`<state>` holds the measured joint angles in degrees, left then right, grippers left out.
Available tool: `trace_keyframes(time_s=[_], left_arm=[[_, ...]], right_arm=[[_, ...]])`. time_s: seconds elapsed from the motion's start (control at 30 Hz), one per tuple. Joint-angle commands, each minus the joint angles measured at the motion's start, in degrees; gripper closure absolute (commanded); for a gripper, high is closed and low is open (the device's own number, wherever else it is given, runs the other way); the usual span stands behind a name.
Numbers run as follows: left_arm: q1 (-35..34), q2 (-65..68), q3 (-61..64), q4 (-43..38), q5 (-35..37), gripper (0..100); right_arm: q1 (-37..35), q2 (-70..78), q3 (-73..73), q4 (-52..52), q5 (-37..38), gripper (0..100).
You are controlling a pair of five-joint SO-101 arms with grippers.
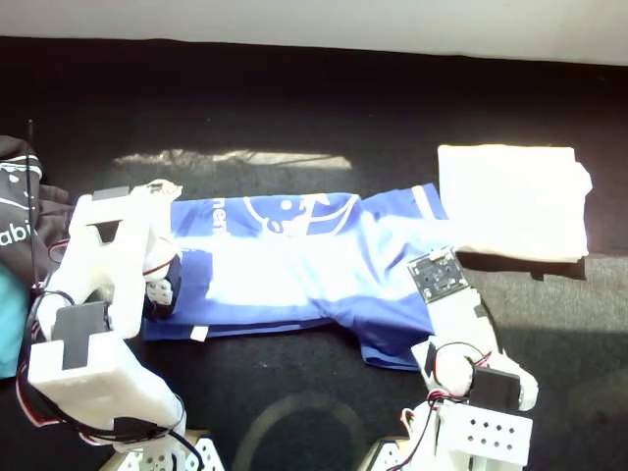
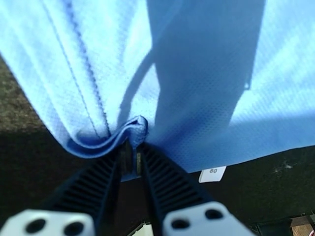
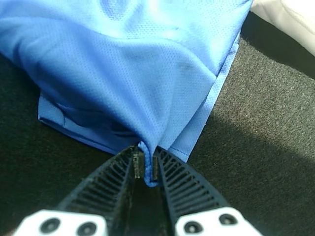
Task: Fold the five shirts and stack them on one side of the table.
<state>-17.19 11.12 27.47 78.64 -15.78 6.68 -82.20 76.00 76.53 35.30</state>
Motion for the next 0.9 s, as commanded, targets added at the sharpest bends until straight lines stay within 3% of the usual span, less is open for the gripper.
trace_keyframes(time_s=[0.0, 0.3, 0.53, 0.77, 0.87], left_arm=[[0.6, -3.7, 5.0, -1.3, -0.3, 99], [0.7, -24.0, 21.7, -7.2, -0.2, 99], [0.7, -24.0, 22.2, -7.6, -0.4, 99], [0.3, -19.9, 22.0, -7.2, -0.5, 83], [0.2, -19.9, 19.7, -6.0, -0.5, 81]], right_arm=[[0.6, -0.3, 0.1, -1.4, 0.3, 99.1], [0.3, -0.2, 0.4, -2.9, 0.1, 99.1], [0.3, -0.2, 0.9, -2.6, 0.2, 98.6], [0.2, -0.3, -2.9, 1.1, 0.1, 77.3], [0.2, -0.2, -7.7, 2.0, -0.2, 76.1]])
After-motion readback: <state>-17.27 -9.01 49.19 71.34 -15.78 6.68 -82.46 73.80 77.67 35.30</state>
